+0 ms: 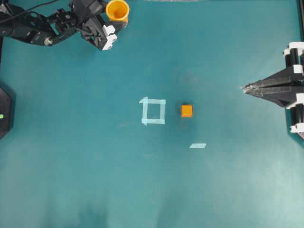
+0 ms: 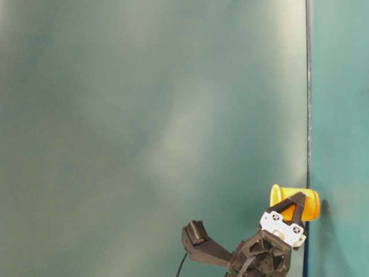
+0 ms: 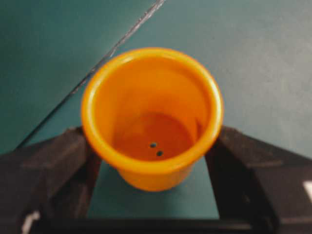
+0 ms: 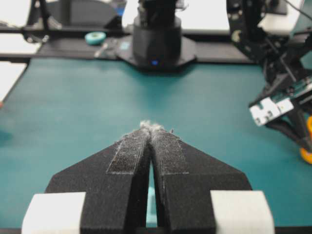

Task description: Move the cup backward with left arm.

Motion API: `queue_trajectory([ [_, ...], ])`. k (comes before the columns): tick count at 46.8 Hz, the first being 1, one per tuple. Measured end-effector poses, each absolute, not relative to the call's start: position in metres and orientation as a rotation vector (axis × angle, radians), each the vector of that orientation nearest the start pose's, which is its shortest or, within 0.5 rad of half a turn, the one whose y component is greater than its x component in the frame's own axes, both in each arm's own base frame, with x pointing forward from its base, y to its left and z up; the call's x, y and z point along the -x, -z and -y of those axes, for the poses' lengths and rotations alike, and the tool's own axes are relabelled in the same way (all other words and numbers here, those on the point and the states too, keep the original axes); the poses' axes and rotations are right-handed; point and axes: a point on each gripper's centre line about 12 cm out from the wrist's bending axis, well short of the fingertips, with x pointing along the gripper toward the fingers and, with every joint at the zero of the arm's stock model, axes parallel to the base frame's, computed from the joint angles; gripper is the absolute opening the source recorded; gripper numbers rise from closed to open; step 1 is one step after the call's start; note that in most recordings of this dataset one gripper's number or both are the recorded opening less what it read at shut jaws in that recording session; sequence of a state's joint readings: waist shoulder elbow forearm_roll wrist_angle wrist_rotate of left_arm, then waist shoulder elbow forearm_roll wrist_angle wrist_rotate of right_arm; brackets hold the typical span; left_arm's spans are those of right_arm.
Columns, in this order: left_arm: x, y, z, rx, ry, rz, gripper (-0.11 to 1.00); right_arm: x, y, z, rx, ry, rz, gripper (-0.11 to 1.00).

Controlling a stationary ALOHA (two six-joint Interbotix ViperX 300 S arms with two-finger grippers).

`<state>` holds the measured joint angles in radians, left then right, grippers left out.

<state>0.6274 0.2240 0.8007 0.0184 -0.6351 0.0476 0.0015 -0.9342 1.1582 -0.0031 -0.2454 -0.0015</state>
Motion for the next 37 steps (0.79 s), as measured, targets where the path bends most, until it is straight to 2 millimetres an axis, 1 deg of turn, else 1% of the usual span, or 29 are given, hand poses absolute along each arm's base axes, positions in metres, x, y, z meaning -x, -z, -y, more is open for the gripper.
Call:
queue_trajectory([
  [37, -0.3142, -0.105, -0.2308, 0.067, -0.606, -0.394, 0.64, -0.2049, -0.2892, -0.0004, 0.006, -0.002, 0.021, 0.0],
])
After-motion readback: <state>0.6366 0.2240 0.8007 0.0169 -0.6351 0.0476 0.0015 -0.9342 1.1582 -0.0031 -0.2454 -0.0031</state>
